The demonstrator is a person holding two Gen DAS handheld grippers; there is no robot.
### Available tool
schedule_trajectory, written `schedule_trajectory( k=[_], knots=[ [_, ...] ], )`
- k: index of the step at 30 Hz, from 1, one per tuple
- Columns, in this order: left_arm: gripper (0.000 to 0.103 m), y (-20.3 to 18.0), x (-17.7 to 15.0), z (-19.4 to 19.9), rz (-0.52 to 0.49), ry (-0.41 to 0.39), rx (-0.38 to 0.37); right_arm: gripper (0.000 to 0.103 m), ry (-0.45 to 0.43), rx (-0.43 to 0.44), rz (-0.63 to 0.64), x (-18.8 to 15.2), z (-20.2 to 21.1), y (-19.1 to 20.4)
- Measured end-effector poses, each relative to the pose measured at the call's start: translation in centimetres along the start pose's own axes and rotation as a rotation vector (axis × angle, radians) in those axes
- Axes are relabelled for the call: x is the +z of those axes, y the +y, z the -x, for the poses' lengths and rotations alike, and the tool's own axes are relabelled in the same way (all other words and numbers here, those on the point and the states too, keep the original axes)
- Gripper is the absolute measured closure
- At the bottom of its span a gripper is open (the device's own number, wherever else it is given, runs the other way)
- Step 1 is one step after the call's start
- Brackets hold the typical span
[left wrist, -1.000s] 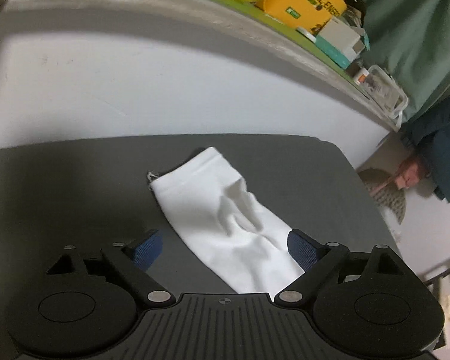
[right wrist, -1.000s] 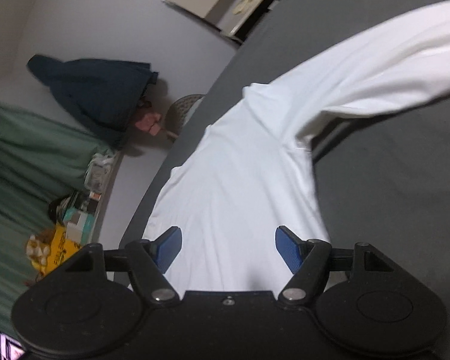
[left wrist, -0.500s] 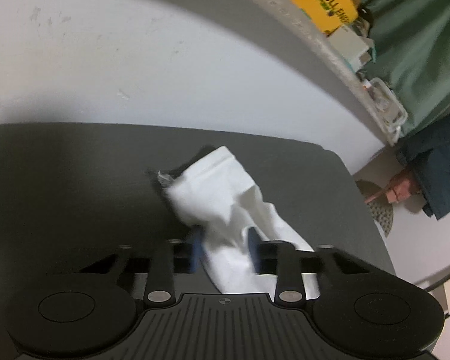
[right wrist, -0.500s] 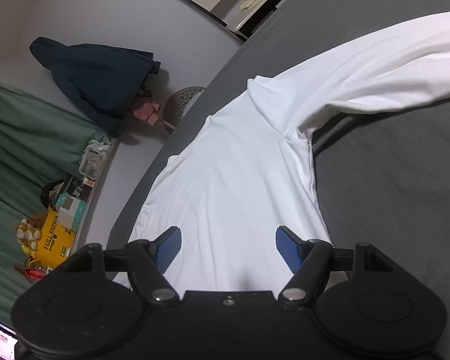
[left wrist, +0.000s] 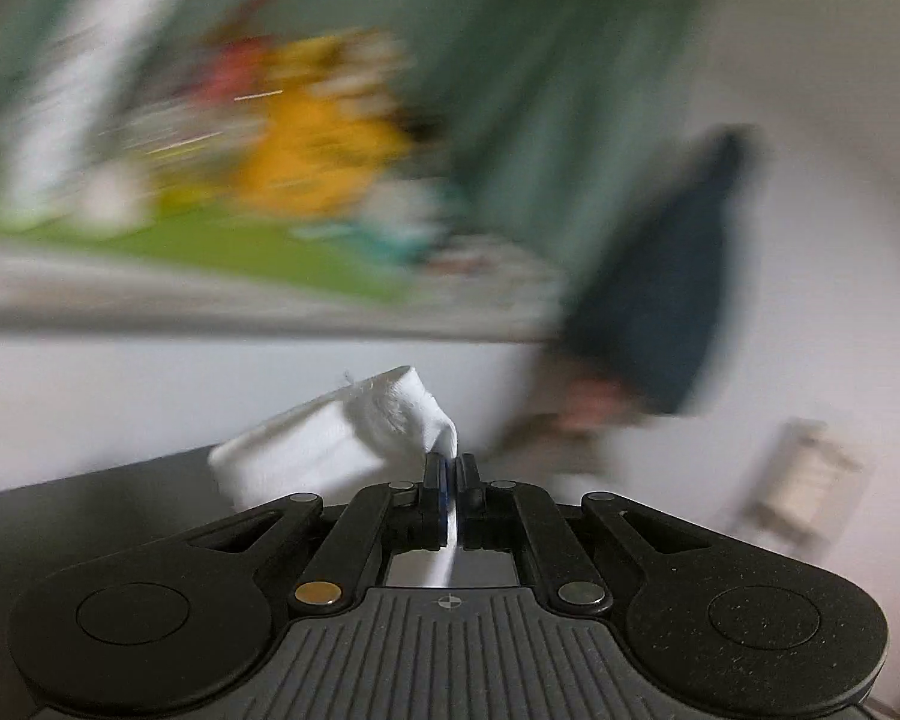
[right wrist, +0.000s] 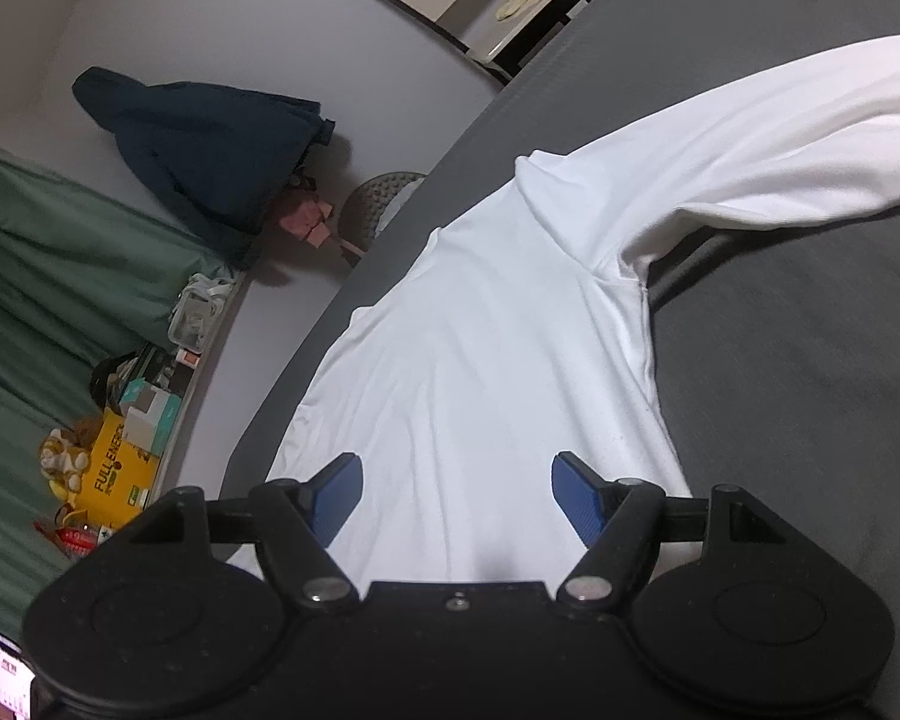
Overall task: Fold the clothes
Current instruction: 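Fold the held sleeve across the shirt body with the left gripper and release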
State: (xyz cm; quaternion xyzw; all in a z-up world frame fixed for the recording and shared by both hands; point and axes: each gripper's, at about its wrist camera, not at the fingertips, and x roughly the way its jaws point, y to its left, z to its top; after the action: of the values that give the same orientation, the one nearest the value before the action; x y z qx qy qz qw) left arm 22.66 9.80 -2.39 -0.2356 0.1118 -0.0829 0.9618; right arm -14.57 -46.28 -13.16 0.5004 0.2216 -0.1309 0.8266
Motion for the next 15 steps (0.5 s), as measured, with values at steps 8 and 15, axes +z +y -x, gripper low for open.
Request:
schedule_trajectory(
  k=[8, 15],
  knots=[
    [0.101, -19.9, -8.3, 8.7, -0.475, 0.268, -0.757, 0.034, -0.012, 0.004, 0.035, 0.2, 0.8, 0.4],
    [0.101, -23.5, -22.3, 14.5, -0.852, 0.631, -0.945, 0.033, 0.080, -0.029, 0.048, 0.0, -0.2, -0.4]
  ],
)
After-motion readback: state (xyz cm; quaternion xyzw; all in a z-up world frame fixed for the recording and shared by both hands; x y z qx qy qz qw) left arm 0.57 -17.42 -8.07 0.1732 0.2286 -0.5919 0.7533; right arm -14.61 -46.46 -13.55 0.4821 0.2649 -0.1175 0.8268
